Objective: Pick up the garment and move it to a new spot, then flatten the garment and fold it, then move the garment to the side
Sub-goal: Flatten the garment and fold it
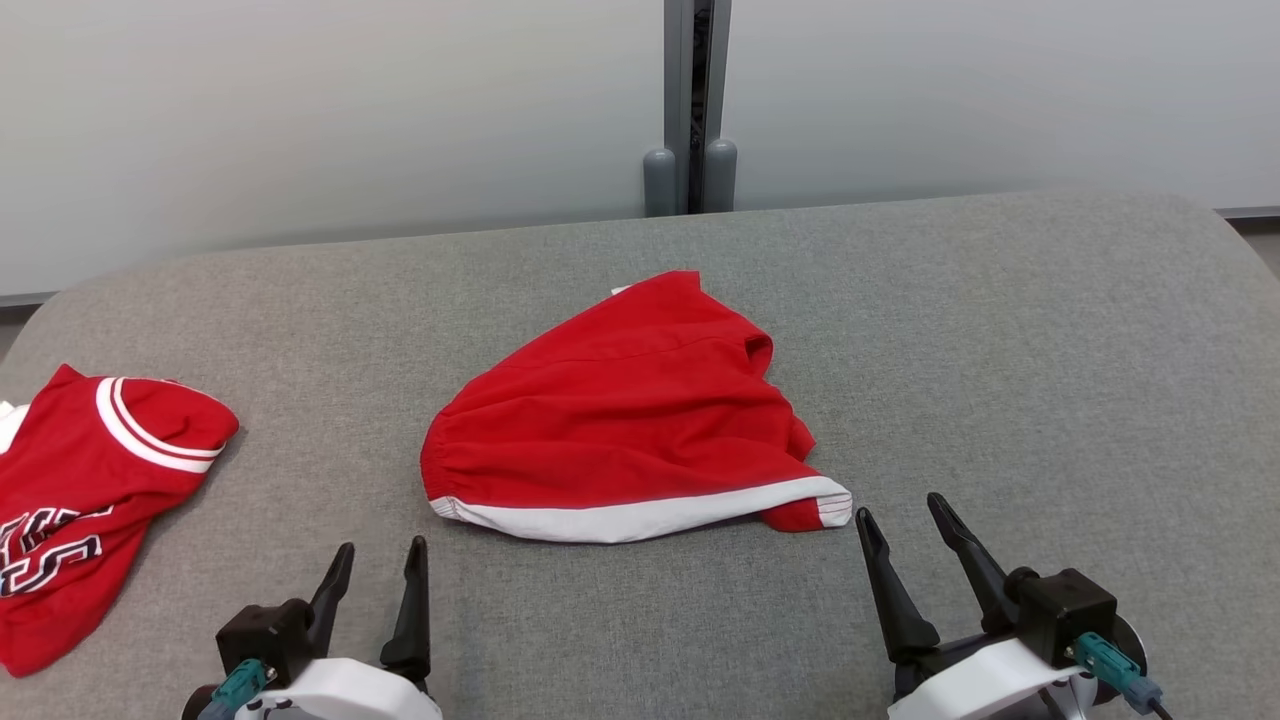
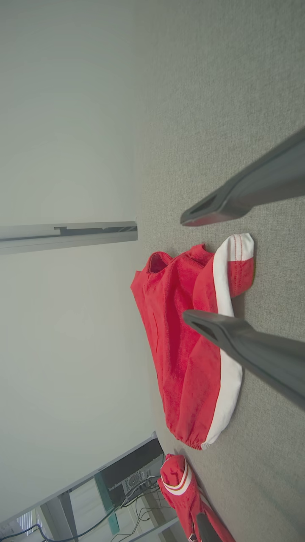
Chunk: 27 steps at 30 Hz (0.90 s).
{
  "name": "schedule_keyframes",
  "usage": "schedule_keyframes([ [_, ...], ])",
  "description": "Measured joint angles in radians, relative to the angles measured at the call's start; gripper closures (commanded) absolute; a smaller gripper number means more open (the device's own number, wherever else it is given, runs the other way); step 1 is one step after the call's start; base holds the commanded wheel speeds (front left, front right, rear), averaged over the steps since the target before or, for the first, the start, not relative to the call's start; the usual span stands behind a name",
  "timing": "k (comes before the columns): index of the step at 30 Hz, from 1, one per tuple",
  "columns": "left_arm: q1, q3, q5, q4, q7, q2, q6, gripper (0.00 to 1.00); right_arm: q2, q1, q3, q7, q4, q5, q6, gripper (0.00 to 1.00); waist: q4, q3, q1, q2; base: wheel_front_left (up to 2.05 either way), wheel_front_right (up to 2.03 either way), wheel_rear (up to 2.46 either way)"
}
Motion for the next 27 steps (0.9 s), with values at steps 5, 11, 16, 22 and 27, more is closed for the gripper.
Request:
schedule_keyframes([
  [5, -0.015, 0.0, -0.008, 0.021, 0.0, -0.014, -0.018, 0.0, 0.0, -0.003, -0.002, 0.0, -0.002, 0.001, 0.0, 0.0, -0.001, 0.013, 0.0, 0.0, 0.0, 0.0, 0.0],
  [11, -0.087, -0.012, -0.004, 0.095, 0.0, -0.032, -0.043, 0.0, 0.0, -0.018, 0.0, 0.0, -0.007, 0.002, 0.0, 0.0, -0.002, 0.037, 0.0, 0.0, 0.0, 0.0, 0.0],
  [16, -0.166, -0.031, 0.004, 0.182, 0.0, -0.051, -0.06, 0.0, 0.0, -0.032, 0.004, 0.0, -0.009, 0.002, 0.0, 0.0, -0.006, 0.067, 0.0001, 0.0, 0.0, 0.0, 0.0],
  [22, -0.251, -0.044, 0.014, 0.304, 0.003, -0.061, -0.061, 0.0, 0.0, -0.048, 0.003, 0.0, -0.011, -0.003, 0.0, 0.0, -0.014, 0.103, 0.0, 0.0, 0.0, 0.0, 0.0],
  [27, -0.304, -0.045, 0.011, 0.389, 0.012, -0.068, -0.064, 0.0, -0.001, -0.062, 0.002, 0.0, -0.015, -0.01, 0.0, 0.0, -0.018, 0.125, 0.0, 0.0, 0.0, 0.0, 0.0],
])
